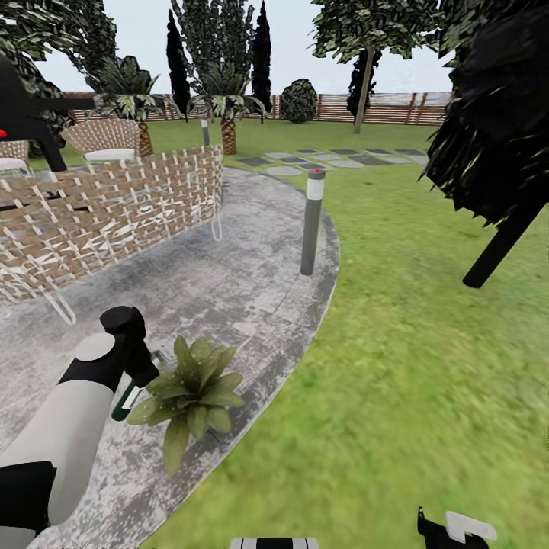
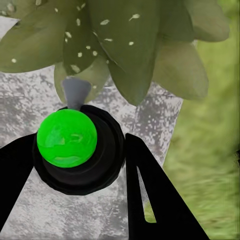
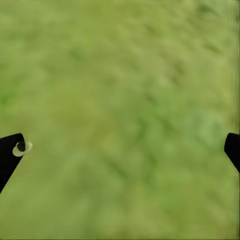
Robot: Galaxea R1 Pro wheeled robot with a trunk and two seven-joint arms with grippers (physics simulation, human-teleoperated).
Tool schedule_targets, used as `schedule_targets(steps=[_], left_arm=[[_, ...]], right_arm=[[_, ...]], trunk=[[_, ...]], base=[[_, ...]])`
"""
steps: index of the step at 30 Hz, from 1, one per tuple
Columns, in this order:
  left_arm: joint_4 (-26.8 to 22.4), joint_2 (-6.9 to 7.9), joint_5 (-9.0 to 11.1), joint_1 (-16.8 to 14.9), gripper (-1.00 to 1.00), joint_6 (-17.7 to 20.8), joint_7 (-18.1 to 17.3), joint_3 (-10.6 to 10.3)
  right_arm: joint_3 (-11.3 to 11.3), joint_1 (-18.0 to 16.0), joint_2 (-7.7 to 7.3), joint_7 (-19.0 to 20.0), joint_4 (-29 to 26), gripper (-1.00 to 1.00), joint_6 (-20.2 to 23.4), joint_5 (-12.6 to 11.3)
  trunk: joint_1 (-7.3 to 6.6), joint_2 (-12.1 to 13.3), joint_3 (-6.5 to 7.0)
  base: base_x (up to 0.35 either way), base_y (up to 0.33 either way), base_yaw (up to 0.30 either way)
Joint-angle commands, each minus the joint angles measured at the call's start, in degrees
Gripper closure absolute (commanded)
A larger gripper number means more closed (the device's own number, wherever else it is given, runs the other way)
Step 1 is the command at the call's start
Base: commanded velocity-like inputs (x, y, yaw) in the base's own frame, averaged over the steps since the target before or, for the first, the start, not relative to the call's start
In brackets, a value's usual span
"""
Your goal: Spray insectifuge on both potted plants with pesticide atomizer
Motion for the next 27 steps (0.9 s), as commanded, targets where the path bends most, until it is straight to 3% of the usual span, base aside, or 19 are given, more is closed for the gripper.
schedule_targets(steps=[1,21,24,27], left_arm=[[-0.04,0.02,-0.64,-0.04,1.0,0.61,-0.53,0.07],[0.48,1.35,-0.62,1.41,1.0,0.49,-0.53,0.86],[0.79,1.44,-0.03,4.03,1.0,0.41,-0.53,2.31],[0.95,1.53,0.18,5.47,1.0,0.22,-0.53,5.62]], right_arm=[[-0.27,-0.05,0.0,-0.39,0.15,-1.0,-0.18,0.61],[-0.27,-0.05,0.11,-0.39,0.16,-1.0,-0.21,0.61],[-0.27,-0.05,0.11,-0.39,0.16,-1.0,-0.24,0.61],[-0.27,-0.05,0.11,-0.39,0.16,-1.0,-0.22,0.61]], trunk=[[-0.01,-0.02,-0.05],[-0.01,-0.02,-0.05],[-0.01,-0.02,-0.05],[-0.01,-0.02,-0.05]], base=[[0.0,-0.277,0.185],[0.0,-0.277,0.273],[0.0,-0.277,0.278],[0.0,-0.277,0.278]])
